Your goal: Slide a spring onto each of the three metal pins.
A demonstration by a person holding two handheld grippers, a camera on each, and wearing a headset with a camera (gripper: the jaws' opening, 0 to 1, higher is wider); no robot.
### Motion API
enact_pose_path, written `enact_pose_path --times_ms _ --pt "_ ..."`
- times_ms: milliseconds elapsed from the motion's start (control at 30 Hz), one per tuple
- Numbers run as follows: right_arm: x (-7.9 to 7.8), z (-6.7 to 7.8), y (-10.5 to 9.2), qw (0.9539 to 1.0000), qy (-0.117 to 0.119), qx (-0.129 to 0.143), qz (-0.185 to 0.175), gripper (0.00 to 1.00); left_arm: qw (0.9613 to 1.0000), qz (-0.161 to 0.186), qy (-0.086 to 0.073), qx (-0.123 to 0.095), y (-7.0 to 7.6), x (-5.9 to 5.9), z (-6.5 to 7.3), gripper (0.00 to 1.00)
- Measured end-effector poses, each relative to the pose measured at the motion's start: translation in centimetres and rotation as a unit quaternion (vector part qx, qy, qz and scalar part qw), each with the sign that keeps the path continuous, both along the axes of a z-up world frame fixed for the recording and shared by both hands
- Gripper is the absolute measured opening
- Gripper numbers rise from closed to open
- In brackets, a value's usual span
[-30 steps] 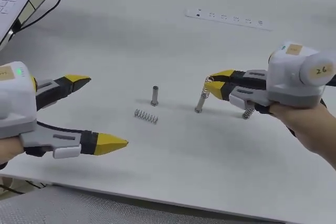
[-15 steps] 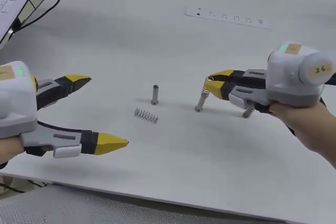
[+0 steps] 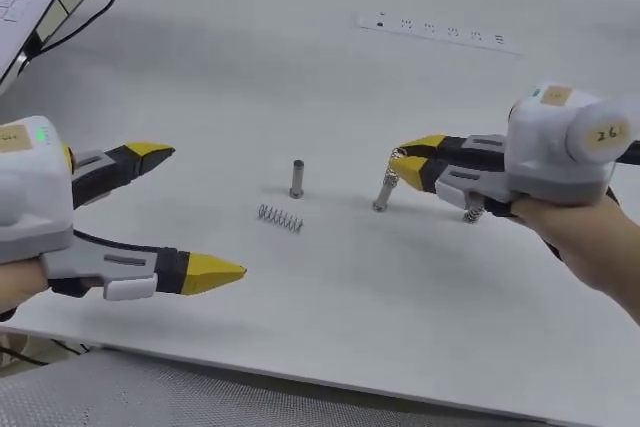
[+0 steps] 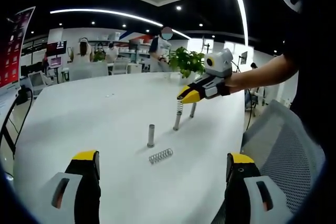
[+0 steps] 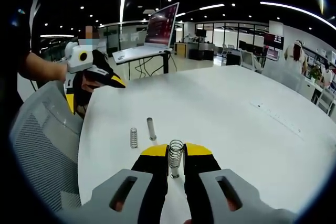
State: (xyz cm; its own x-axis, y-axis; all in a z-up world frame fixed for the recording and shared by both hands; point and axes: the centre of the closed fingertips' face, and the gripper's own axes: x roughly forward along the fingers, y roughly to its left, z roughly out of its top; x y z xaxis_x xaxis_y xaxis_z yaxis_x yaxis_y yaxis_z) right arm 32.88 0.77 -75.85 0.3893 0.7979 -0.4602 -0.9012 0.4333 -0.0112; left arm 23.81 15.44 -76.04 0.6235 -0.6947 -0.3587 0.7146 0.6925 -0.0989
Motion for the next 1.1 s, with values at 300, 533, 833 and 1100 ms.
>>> enact_pose_path --times_ms 300,533,833,1100 --pt "0.1 -0.8 -0.3 1.0000 0.005 -0.003 -0.004 0.08 1.0000 0.002 0.000 0.001 0.1 0.2 0.0 0.98" --pt "0.0 -1.6 -0.4 0.9999 0.009 -0.009 -0.002 0.08 1.0000 0.001 -0.001 0.002 0.0 0.3 0.0 0.98" --pt "-0.1 -2.9 -0.4 0.9996 0.007 -0.026 0.006 0.08 1.0000 0.001 0.000 0.003 0.0 0.3 -0.2 0.98" --pt "-0.3 -4.6 -0.3 0.9984 0.006 -0.053 0.015 0.08 1.0000 0.003 -0.001 0.004 0.0 0.3 -0.2 0.98"
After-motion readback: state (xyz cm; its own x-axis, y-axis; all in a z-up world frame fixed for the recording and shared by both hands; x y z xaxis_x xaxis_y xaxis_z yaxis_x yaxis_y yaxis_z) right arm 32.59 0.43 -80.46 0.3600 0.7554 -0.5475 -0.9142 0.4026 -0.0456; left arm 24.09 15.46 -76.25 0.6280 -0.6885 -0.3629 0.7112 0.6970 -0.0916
